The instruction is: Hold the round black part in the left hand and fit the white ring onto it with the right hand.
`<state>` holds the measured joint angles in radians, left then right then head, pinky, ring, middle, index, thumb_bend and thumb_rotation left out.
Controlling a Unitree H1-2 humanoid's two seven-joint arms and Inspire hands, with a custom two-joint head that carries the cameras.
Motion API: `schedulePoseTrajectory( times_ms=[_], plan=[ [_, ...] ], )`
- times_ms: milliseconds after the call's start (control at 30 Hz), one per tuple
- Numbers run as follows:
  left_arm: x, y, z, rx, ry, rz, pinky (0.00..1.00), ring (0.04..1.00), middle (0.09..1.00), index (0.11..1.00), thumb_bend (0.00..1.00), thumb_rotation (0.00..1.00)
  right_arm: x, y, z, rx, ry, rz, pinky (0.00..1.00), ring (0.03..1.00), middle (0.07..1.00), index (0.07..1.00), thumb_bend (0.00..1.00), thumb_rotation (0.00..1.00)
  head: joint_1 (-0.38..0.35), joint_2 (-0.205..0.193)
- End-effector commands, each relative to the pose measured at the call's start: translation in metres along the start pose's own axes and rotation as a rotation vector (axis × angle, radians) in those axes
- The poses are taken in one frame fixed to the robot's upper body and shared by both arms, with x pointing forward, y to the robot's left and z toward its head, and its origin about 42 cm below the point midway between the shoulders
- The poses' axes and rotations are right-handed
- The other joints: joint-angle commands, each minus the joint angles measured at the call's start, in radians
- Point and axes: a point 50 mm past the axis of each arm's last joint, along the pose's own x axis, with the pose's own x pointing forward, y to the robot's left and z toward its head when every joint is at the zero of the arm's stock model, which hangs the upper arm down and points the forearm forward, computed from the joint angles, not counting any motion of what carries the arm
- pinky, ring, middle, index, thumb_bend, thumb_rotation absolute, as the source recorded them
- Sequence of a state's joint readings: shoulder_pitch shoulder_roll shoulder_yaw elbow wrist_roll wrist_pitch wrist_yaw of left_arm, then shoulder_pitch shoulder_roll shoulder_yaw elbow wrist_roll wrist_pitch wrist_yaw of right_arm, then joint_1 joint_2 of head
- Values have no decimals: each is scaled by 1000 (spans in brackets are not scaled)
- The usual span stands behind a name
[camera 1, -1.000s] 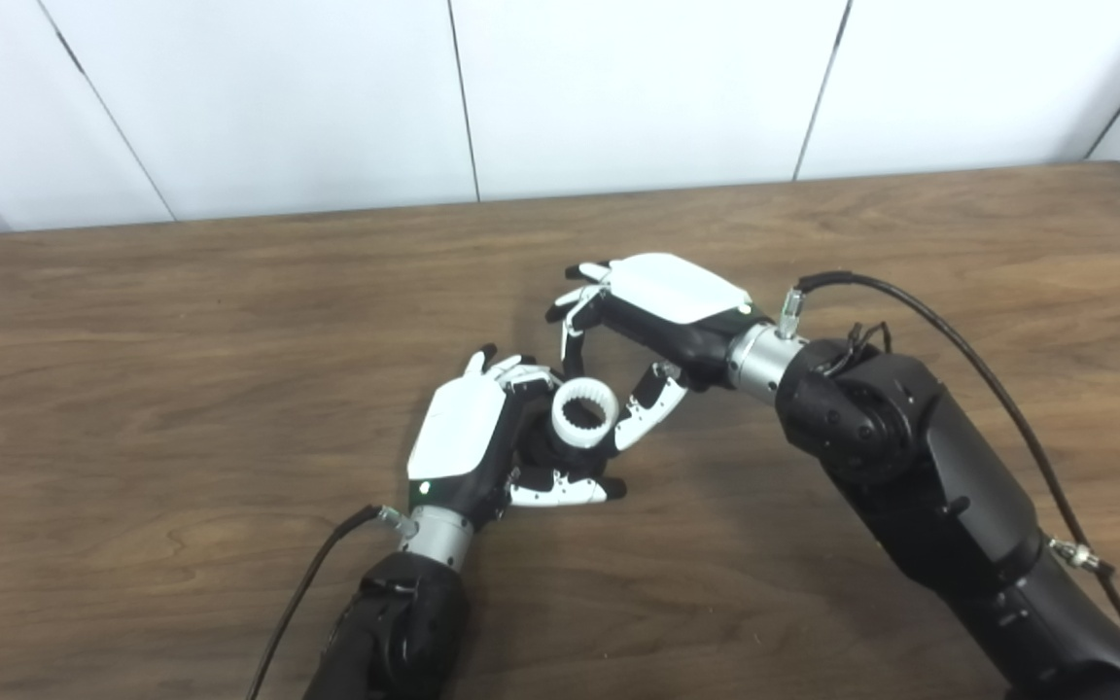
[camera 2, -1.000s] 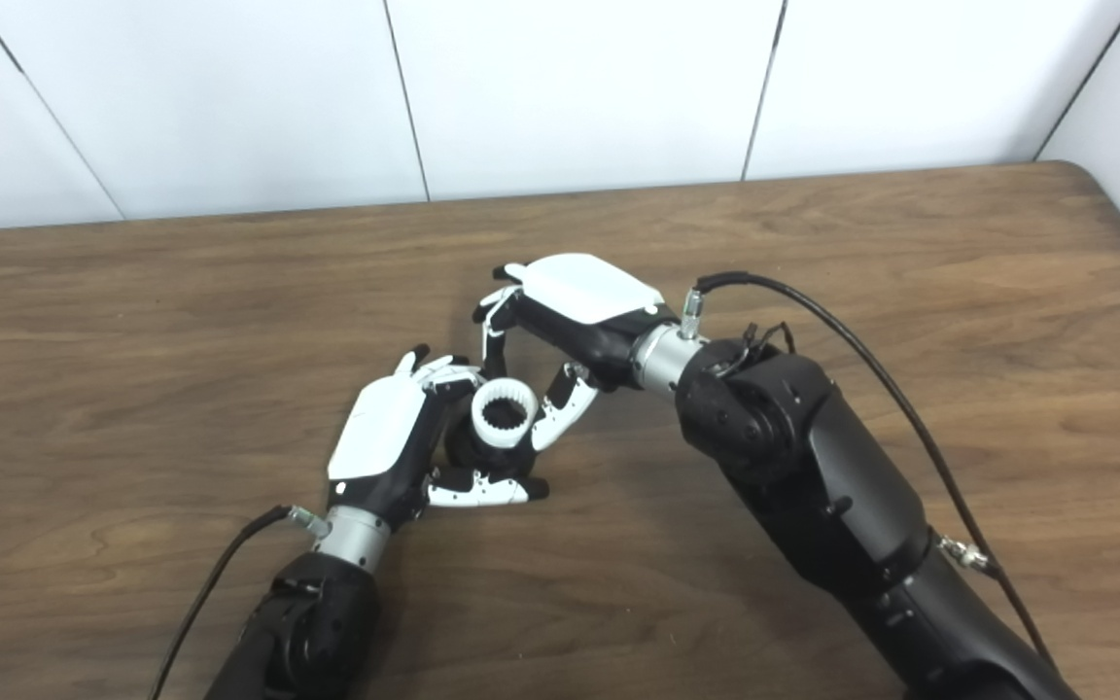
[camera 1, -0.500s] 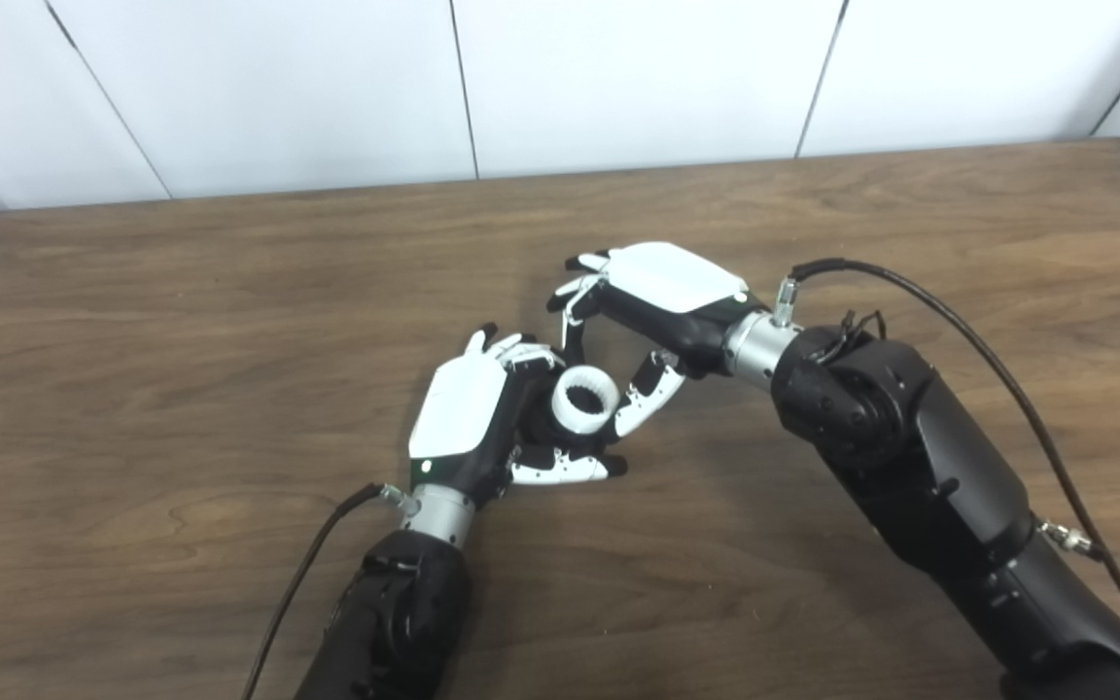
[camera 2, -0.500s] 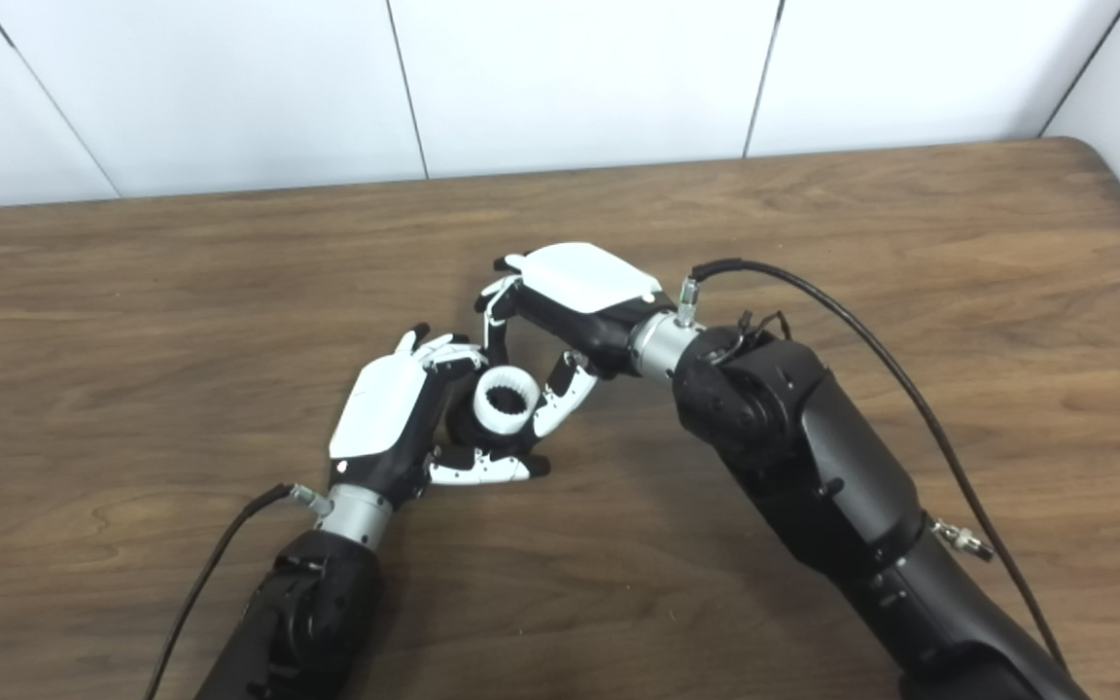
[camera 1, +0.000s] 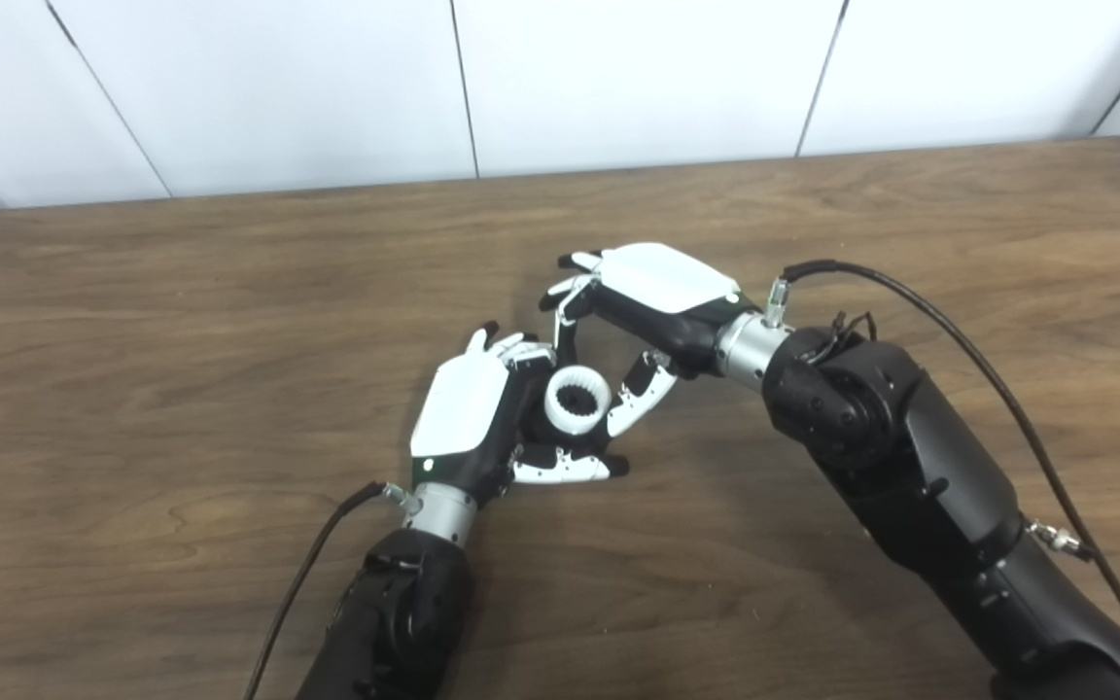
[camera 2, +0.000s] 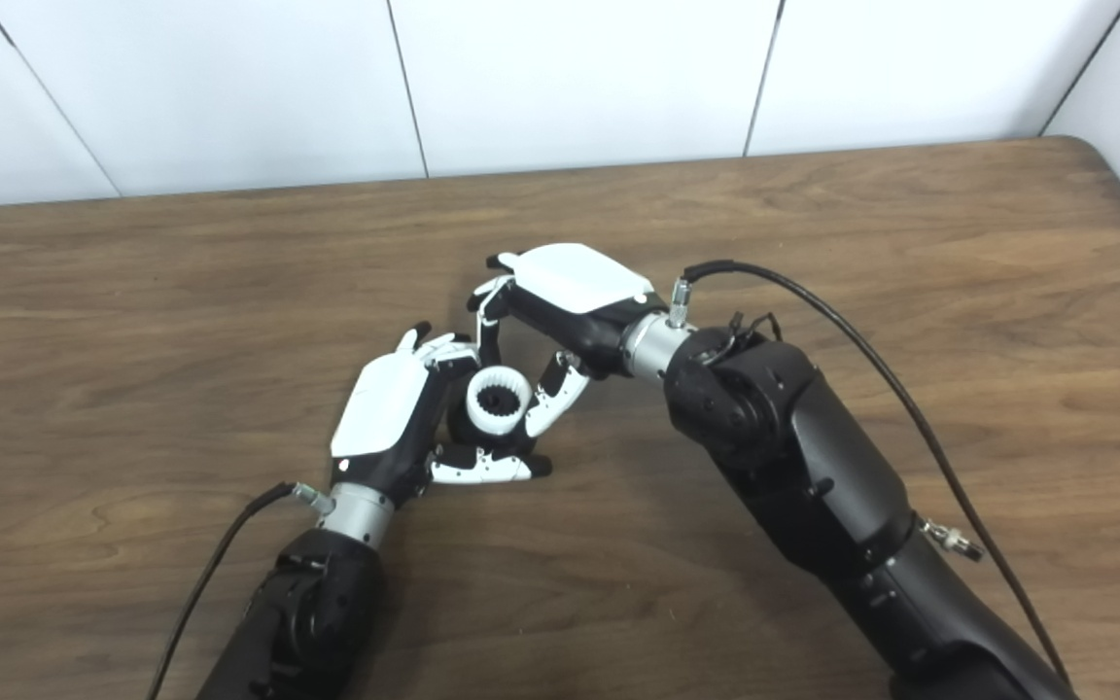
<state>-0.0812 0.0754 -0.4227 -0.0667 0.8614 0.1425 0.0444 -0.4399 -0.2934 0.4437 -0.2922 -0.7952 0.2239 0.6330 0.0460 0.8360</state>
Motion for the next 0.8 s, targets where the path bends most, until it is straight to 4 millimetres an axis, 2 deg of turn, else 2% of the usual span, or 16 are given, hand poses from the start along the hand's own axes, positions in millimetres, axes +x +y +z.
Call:
schedulePoseTrajectory(
  times_ms=[0, 767],
  plan=[
    [-3, -8, -6, 30, 30, -39, 1000, 872, 766, 483, 523, 47, 3, -14, 8, -29, -41, -51, 1000, 984, 852, 484, 524, 134, 0, 0],
    [-4, -8, -4, 19, 35, -43, 1000, 882, 770, 483, 523, 48, 6, -11, -1, -12, -18, -38, 1000, 982, 851, 484, 524, 132, -5, 4]
  ],
)
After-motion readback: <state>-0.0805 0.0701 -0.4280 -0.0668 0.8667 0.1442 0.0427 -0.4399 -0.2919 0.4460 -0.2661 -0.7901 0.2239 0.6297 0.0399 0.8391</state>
